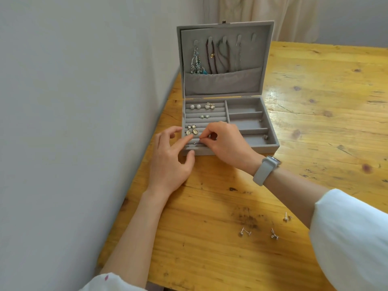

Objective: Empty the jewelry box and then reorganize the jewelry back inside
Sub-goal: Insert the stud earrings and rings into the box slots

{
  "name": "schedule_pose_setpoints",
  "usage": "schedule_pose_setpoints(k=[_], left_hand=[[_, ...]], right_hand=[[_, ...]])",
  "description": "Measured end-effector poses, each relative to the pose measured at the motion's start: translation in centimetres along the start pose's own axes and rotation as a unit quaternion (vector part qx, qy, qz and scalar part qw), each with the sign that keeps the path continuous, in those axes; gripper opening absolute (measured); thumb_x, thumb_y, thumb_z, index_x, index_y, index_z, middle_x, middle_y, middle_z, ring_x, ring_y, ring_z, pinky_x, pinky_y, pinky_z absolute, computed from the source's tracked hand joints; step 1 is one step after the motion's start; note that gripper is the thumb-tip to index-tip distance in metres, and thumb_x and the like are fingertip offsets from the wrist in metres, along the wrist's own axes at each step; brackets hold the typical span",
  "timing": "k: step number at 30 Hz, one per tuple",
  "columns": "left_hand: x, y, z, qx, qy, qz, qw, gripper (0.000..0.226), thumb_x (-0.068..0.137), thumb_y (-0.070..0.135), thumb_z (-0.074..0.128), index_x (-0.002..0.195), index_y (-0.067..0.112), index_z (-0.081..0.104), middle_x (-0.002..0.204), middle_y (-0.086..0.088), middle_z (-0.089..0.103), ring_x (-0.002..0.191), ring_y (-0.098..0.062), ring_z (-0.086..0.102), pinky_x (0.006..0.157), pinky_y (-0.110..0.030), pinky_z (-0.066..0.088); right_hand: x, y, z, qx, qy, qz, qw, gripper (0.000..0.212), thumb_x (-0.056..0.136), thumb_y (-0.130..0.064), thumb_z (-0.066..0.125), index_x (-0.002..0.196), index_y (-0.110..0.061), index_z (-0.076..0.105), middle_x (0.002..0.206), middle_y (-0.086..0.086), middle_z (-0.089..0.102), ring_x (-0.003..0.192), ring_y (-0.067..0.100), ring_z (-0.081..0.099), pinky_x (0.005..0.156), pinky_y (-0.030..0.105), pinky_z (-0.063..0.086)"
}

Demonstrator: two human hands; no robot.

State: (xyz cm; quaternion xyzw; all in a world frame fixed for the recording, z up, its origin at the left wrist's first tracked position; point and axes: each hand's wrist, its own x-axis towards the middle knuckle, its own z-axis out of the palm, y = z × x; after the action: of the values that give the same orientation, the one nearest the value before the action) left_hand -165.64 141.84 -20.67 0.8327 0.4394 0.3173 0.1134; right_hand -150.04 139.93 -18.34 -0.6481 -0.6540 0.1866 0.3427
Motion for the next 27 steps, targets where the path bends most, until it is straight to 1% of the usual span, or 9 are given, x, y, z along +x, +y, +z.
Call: schedule_pose_setpoints(k=[3,6,8,10,15,18,21,24,27], left_hand=[[-0.1,-0.2,0.0,0.006,0.003,-0.008,1.0,0.034,0.077,0.031,0.051,0.103,0.015,0.067,0.118,-0.007,0.051,0.107,-0.02,0.042,0.091,-0.026,0.038],[-0.3,-0.2,0.2,0.036,-0.006,0.01,0.999,0.031,0.078,0.029,0.052,0.098,0.014,0.069,0.117,-0.009,0.053,0.111,-0.023,0.042,0.093,-0.033,0.041],[-0.3,-0.2,0.3,0.047,-0.007,0.012,0.999,0.03,0.078,0.028,0.053,0.098,0.014,0.069,0.116,-0.009,0.054,0.112,-0.023,0.041,0.093,-0.035,0.042],[-0.3,-0.1,0.3,0.049,-0.005,0.008,0.999,0.031,0.078,0.029,0.052,0.1,0.015,0.069,0.117,-0.009,0.054,0.112,-0.022,0.04,0.094,-0.035,0.042],[-0.3,-0.2,0.3,0.062,-0.002,0.009,0.998,0.031,0.077,0.03,0.052,0.1,0.015,0.068,0.117,-0.009,0.053,0.113,-0.023,0.04,0.095,-0.035,0.041],[-0.3,-0.2,0.4,0.064,-0.001,0.016,0.998,0.03,0.077,0.029,0.053,0.099,0.015,0.068,0.117,-0.009,0.054,0.113,-0.023,0.039,0.094,-0.036,0.041],[-0.3,-0.2,0.4,0.065,-0.002,0.02,0.998,0.029,0.077,0.027,0.053,0.099,0.015,0.068,0.117,-0.009,0.054,0.113,-0.024,0.039,0.093,-0.035,0.041],[-0.4,-0.2,0.4,0.069,-0.008,0.025,0.997,0.031,0.077,0.027,0.054,0.102,0.015,0.067,0.118,-0.009,0.054,0.114,-0.025,0.04,0.094,-0.036,0.042],[-0.4,0.0,0.3,0.056,-0.003,0.029,0.998,0.034,0.078,0.025,0.052,0.107,0.014,0.066,0.117,-0.01,0.054,0.112,-0.025,0.043,0.093,-0.037,0.043]], right_hand=[[0.1,-0.1,0.2,-0.007,-0.007,-0.009,1.0,0.008,0.083,-0.01,0.062,0.082,-0.008,0.069,0.084,0.0,0.064,0.078,0.008,0.048,0.075,0.022,0.04],[0.3,0.0,0.2,-0.02,-0.017,-0.013,1.0,0.009,0.083,-0.012,0.063,0.085,-0.008,0.071,0.09,0.003,0.061,0.089,0.015,0.049,0.082,0.027,0.04],[0.4,0.1,0.1,-0.04,-0.038,-0.017,0.998,0.014,0.085,-0.014,0.06,0.091,-0.01,0.071,0.098,0.006,0.06,0.099,0.018,0.048,0.086,0.025,0.035],[0.2,0.2,0.0,-0.058,-0.056,-0.027,0.996,0.019,0.089,-0.015,0.055,0.1,-0.011,0.07,0.103,0.006,0.059,0.103,0.019,0.046,0.086,0.022,0.031],[-0.7,0.4,-0.5,-0.02,0.0,-0.019,1.0,0.025,0.086,-0.003,0.048,0.1,-0.007,0.068,0.101,0.008,0.06,0.101,0.02,0.048,0.083,0.021,0.032],[-1.1,0.5,-0.4,-0.054,-0.016,-0.045,0.997,0.03,0.081,-0.002,0.046,0.101,-0.006,0.068,0.096,0.008,0.056,0.097,0.021,0.044,0.08,0.019,0.03],[-1.2,0.7,-0.2,-0.112,-0.039,-0.078,0.99,0.033,0.082,-0.007,0.044,0.104,-0.007,0.067,0.095,0.008,0.055,0.095,0.022,0.043,0.08,0.023,0.033],[-1.4,0.8,-0.3,-0.117,-0.042,-0.092,0.988,0.038,0.079,-0.01,0.04,0.106,-0.007,0.067,0.093,0.008,0.057,0.092,0.022,0.044,0.078,0.027,0.037],[-2.0,0.7,-1.1,-0.071,-0.025,-0.081,0.994,0.041,0.077,-0.009,0.038,0.109,-0.007,0.064,0.092,0.005,0.061,0.088,0.016,0.043,0.076,0.017,0.032]])
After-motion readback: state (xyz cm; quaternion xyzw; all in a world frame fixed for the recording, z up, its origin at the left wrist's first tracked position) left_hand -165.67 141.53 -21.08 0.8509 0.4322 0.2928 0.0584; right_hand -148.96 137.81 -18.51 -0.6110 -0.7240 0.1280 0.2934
